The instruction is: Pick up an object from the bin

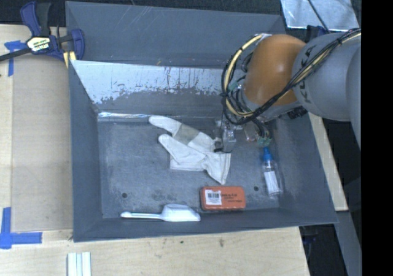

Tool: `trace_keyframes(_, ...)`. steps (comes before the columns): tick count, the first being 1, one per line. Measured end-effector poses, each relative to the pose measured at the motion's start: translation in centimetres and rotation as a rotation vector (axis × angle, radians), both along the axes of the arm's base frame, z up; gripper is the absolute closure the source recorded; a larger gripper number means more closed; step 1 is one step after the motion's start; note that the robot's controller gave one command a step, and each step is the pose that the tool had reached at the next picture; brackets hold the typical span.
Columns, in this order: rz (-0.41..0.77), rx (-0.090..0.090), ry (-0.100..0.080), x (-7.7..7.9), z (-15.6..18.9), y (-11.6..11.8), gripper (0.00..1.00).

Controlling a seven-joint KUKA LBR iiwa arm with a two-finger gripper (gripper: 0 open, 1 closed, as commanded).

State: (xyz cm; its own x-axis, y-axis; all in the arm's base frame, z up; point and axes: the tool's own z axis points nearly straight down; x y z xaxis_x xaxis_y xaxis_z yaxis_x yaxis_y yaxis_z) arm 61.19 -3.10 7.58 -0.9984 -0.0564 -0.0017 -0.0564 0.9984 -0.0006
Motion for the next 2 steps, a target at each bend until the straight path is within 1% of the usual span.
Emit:
trace_keyframes(1,0.069,0.0,-0.003,0.63,12.2,2.17,1.0)
trace_keyframes(2,0.069,0.0,-0.002,0.62,12.18,2.17,1.0)
